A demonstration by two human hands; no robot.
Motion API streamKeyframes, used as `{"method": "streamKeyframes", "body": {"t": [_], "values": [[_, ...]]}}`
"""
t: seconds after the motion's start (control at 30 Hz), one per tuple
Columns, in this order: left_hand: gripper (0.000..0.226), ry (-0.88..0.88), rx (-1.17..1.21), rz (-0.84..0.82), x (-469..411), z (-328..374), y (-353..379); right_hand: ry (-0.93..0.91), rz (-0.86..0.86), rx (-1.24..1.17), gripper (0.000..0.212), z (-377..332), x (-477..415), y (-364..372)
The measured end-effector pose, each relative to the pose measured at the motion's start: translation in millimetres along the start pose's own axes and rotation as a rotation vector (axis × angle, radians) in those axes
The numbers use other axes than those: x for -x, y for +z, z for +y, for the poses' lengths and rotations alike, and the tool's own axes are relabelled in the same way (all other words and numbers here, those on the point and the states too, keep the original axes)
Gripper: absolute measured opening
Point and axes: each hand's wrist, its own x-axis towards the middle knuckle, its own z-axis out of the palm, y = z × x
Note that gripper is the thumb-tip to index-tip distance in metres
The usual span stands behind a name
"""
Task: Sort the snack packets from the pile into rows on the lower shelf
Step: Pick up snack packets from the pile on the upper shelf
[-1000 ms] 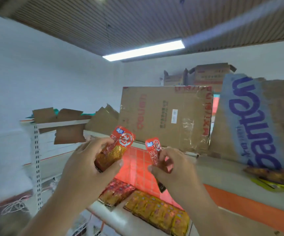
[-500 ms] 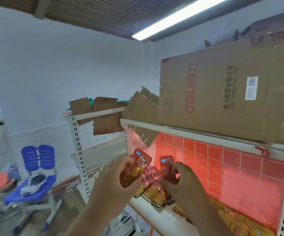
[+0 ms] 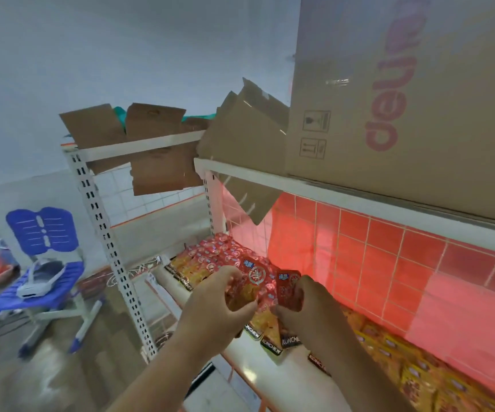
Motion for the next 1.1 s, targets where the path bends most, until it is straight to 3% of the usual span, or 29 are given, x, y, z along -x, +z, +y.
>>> {"method": "streamKeyframes", "body": {"t": [0.4,0.5,0.6,0.7,0.83,1.0,1.1], "values": [[0.048,-0.033,0.023,-0.26,-57,-84,76,0.218,-0.043,0.101,0.053,38,-24,81],[0.048,0.027,0.026,-0.318,-72,-106,94,0.267,-0.004,0.14,0.057,42,-24,98],[0.047,0.128,-0.014,-0.398,-85,-125,113,0.382,0.056,0.175,0.048,44,-25,115],[0.048,0.204,-0.08,-0.454,-92,-134,128,0.428,0.089,0.159,0.063,44,-21,128],[0.05,0.323,-0.142,-0.464,-98,-143,143,0.375,0.258,0.069,0.081,28,-26,141],[0.066,0.395,-0.219,-0.437,-101,-151,157,0.41,0.387,0.061,0.098,20,-37,155],[0.073,0.441,-0.223,-0.461,-101,-157,160,0.441,0.418,-0.065,0.122,22,-37,161]]}}
